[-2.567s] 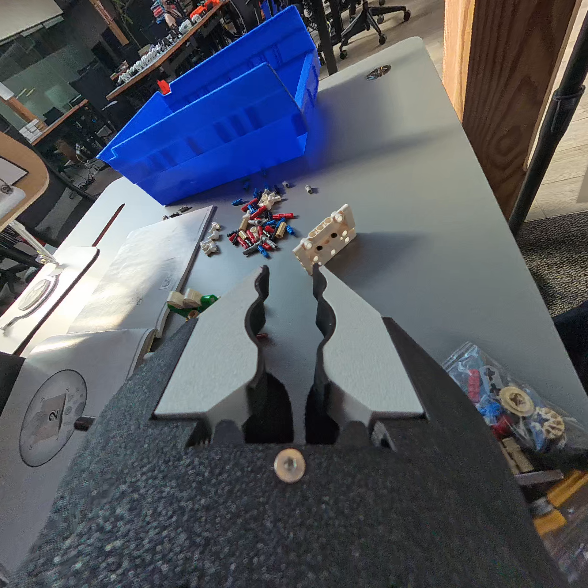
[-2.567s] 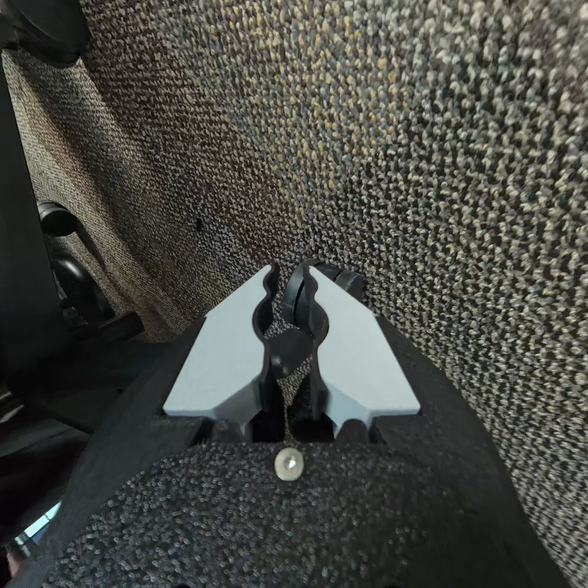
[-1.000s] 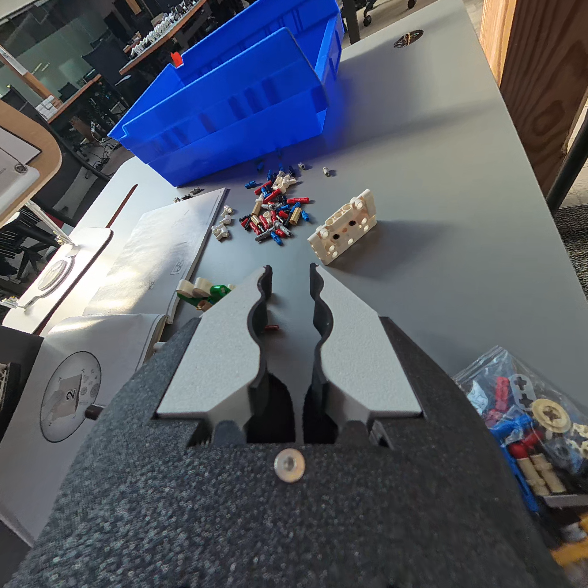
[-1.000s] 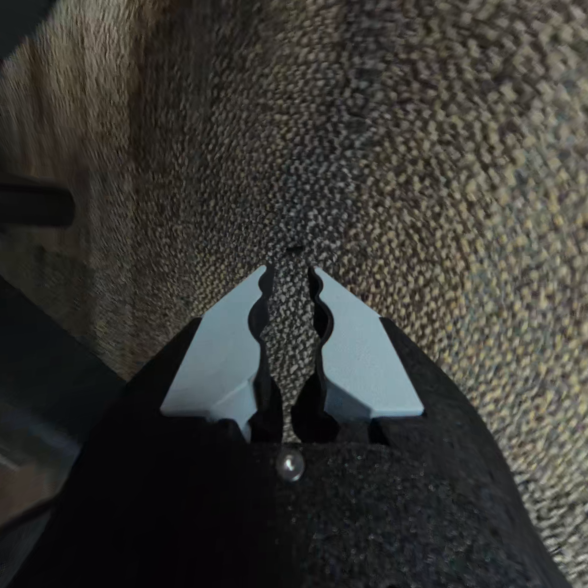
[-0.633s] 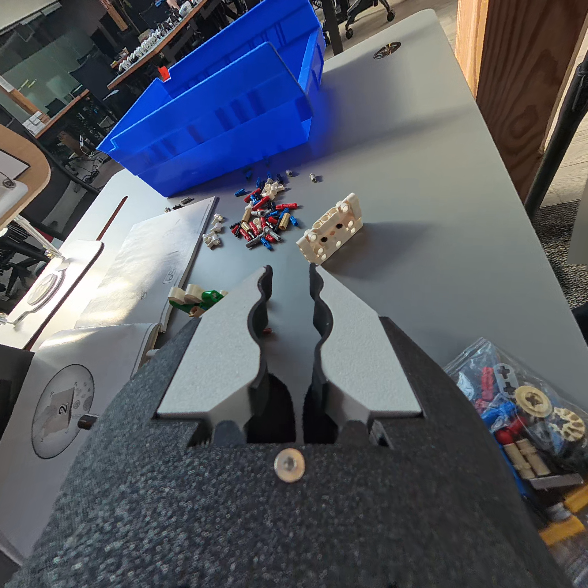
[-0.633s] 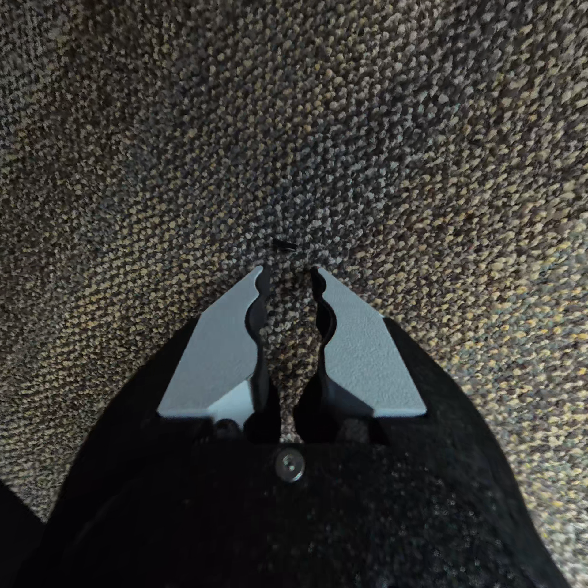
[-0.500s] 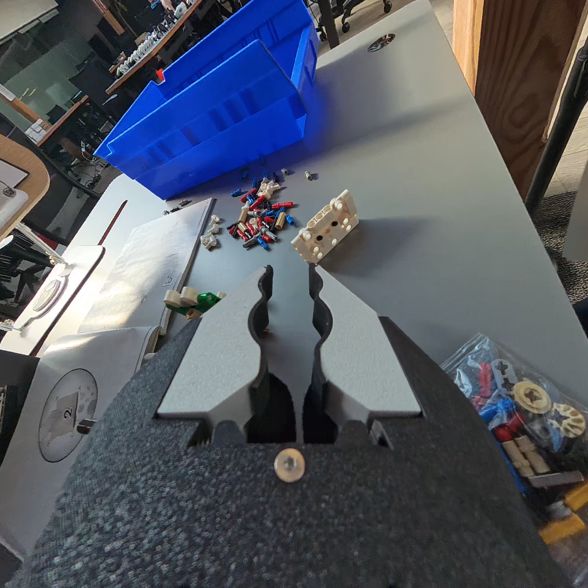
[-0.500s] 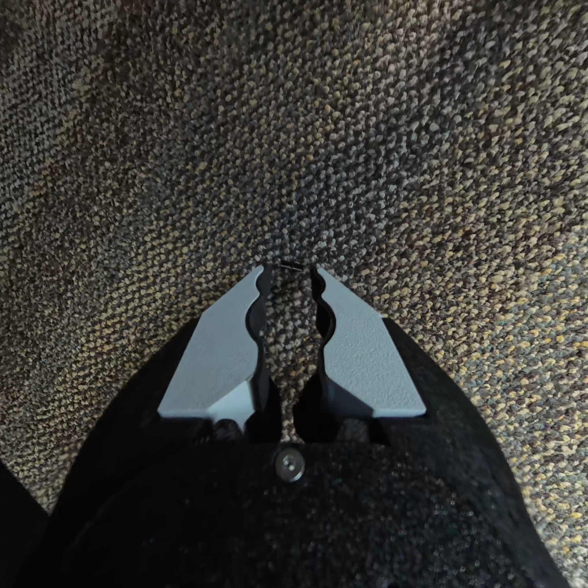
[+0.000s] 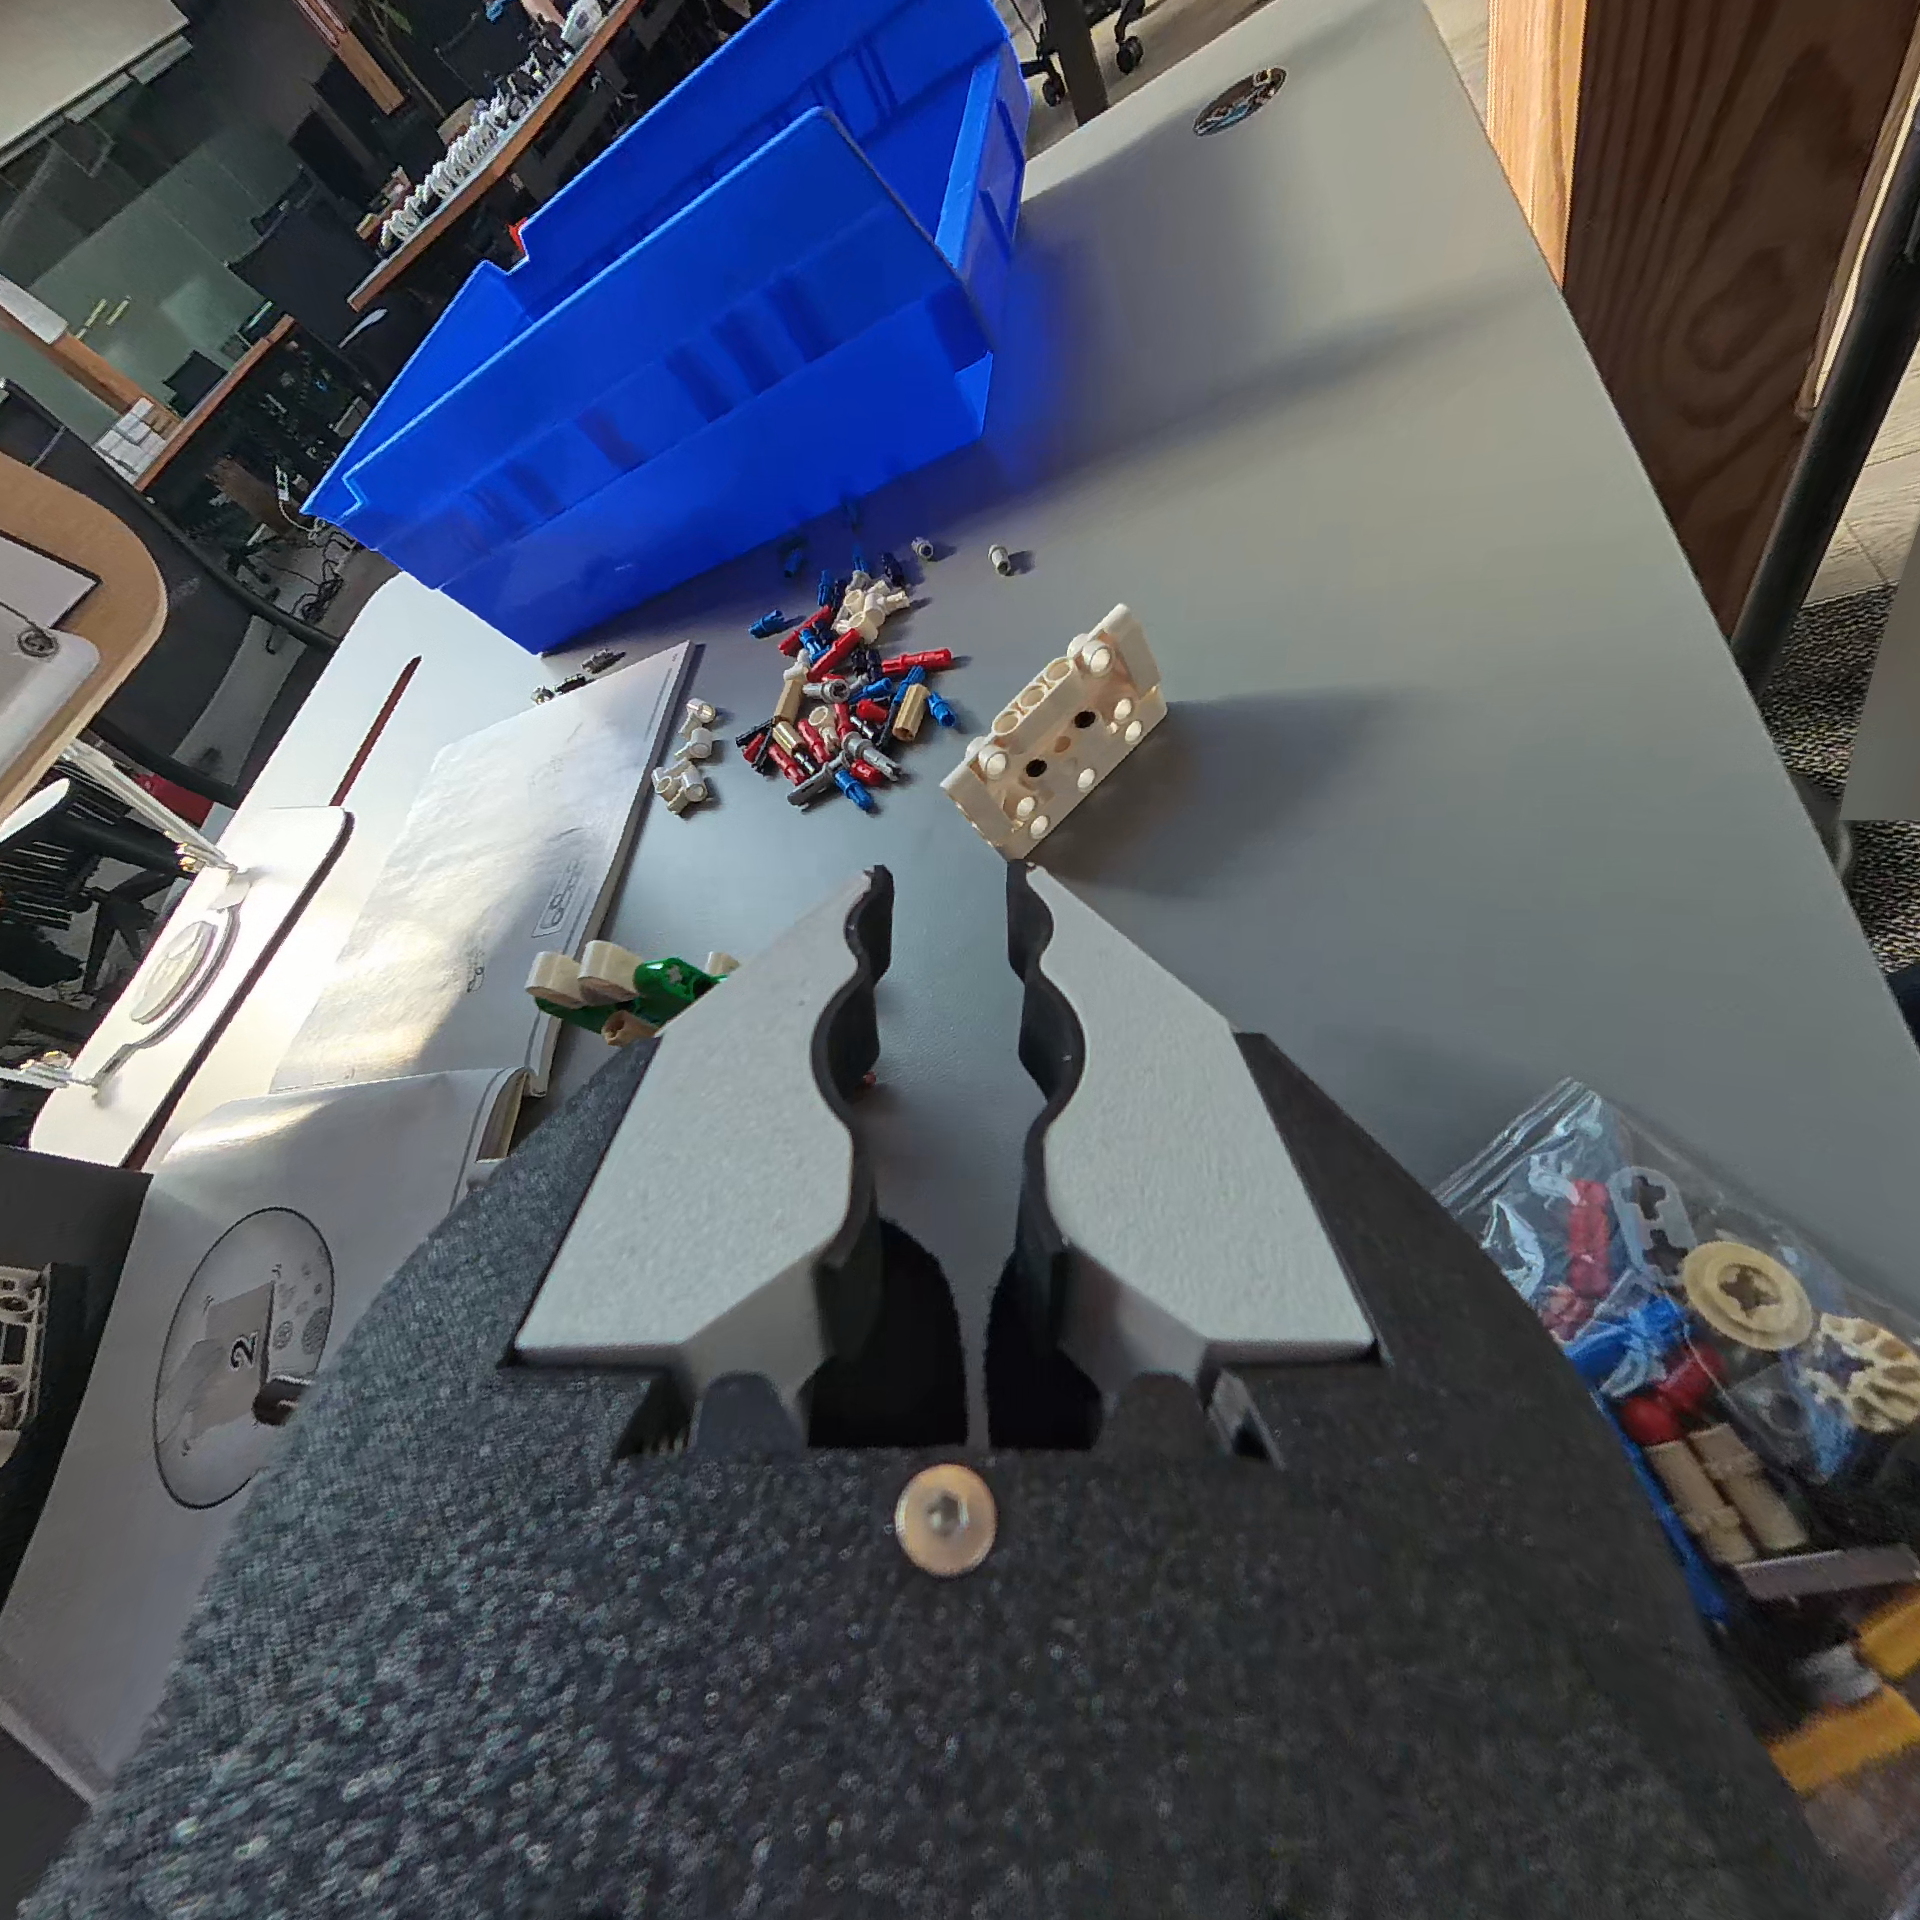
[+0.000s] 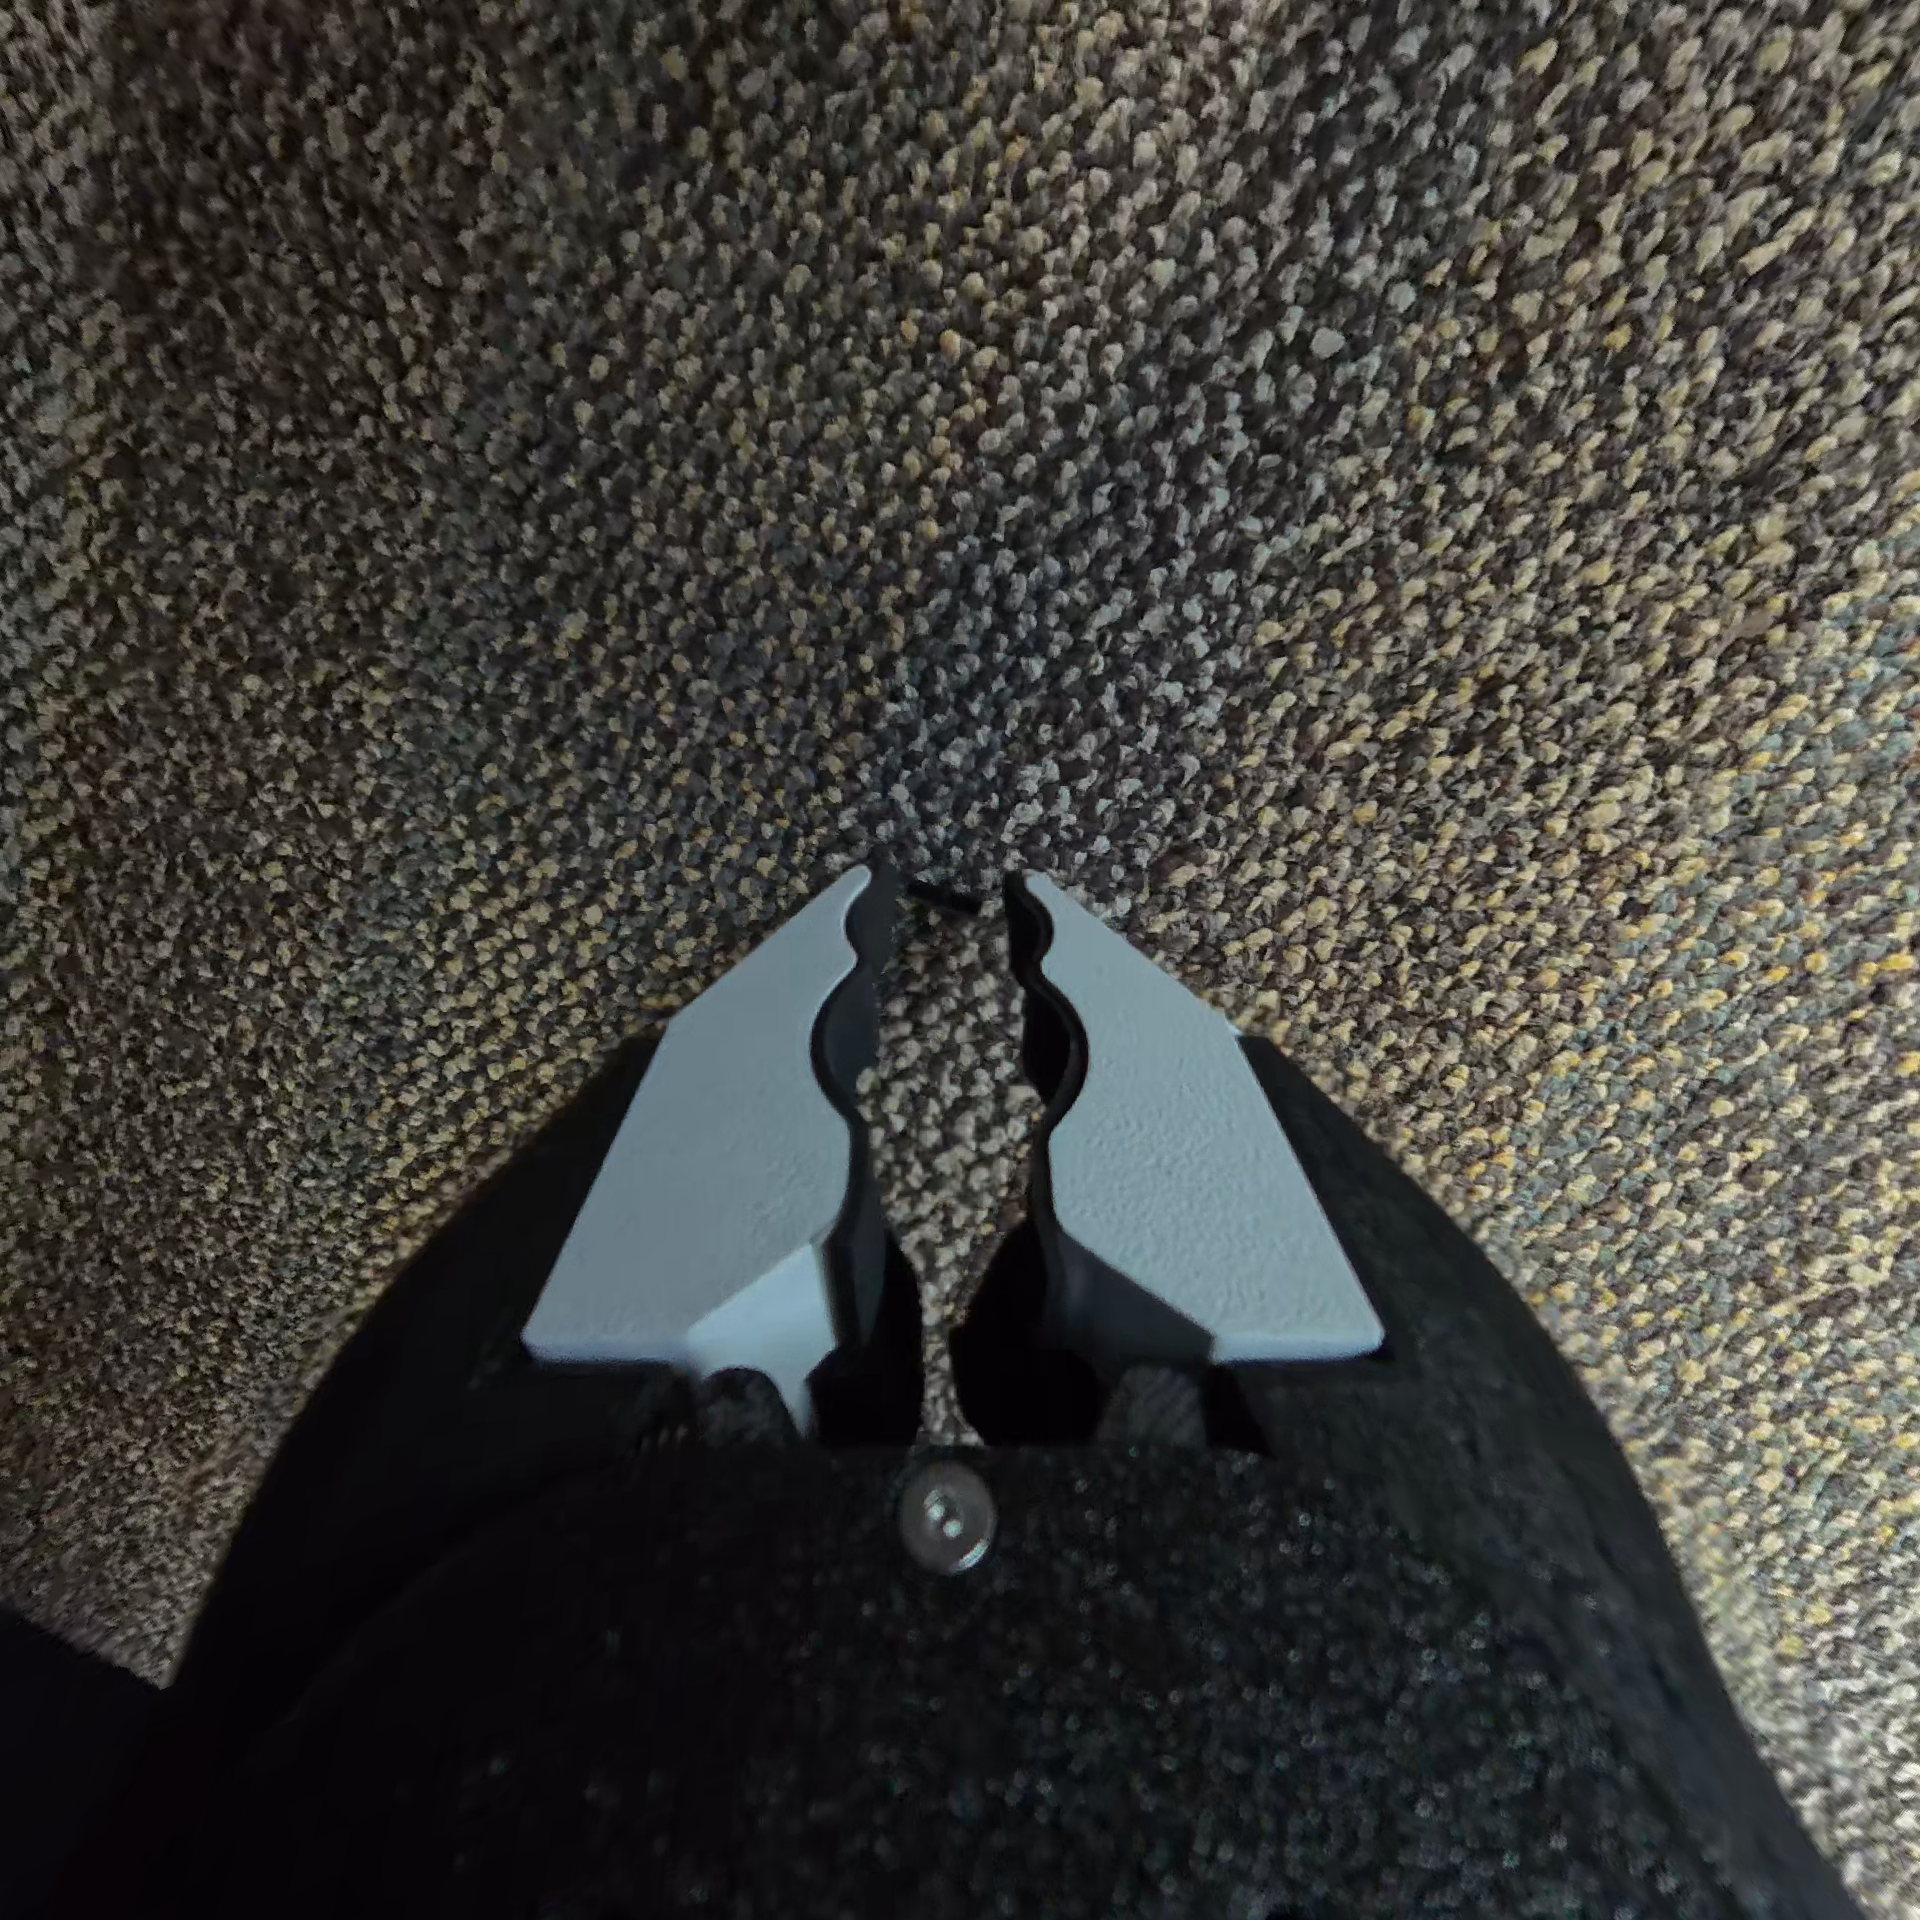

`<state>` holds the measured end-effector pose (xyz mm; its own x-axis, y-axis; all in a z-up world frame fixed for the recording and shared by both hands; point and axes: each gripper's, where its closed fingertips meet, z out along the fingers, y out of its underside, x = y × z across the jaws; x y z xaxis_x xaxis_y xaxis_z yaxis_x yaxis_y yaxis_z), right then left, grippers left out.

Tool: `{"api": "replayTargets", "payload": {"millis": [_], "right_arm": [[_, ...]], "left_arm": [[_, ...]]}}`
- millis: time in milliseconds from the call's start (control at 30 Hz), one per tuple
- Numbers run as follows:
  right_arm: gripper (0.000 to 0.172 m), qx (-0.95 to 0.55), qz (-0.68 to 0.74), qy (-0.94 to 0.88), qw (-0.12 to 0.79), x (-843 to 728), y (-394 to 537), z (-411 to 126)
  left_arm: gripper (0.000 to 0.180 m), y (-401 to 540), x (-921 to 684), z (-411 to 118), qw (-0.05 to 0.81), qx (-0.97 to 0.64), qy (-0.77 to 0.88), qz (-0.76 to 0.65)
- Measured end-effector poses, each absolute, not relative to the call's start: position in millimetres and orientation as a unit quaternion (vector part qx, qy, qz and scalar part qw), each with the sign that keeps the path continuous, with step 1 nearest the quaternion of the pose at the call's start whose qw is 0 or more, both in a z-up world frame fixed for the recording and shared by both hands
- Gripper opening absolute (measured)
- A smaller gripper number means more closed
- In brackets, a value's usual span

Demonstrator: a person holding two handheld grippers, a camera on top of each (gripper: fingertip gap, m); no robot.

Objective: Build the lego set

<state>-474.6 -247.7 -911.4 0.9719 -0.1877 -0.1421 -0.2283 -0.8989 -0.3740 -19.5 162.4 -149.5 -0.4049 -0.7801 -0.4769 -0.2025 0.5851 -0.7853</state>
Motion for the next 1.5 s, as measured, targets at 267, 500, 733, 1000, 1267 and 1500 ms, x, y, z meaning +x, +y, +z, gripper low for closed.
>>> {"api": "replayTargets", "payload": {"millis": [267, 500, 733, 1000, 1267, 1500], "right_arm": [[0.020, -0.979, 0.067, 0.095, 0.167, -483, -251, -920], [0.018, -0.982, 0.057, 0.071, 0.164, -484, -251, -922], [0.003, -0.985, 0.038, 0.047, 0.162, -478, -251, -922], [0.002, -0.981, 0.037, 0.084, 0.169, -471, -253, -915], [0.003, -0.956, -0.034, 0.208, 0.205, -402, -281, -855], [0.003, -0.918, -0.165, 0.234, 0.275, -249, -321, -722]], "left_arm": [[0.019, 162, -20, -150, 0.443, -0.316, 0.774, -0.324], [0.019, 162, -20, -151, 0.442, -0.316, 0.776, -0.322], [0.019, 162, -20, -153, 0.442, -0.314, 0.778, -0.317], [0.018, 161, -19, -153, 0.444, -0.312, 0.779, -0.313], [0.018, 162, -20, -150, 0.445, -0.315, 0.773, -0.325], [0.017, 164, -22, -137, 0.440, -0.325, 0.751, -0.370]]}}
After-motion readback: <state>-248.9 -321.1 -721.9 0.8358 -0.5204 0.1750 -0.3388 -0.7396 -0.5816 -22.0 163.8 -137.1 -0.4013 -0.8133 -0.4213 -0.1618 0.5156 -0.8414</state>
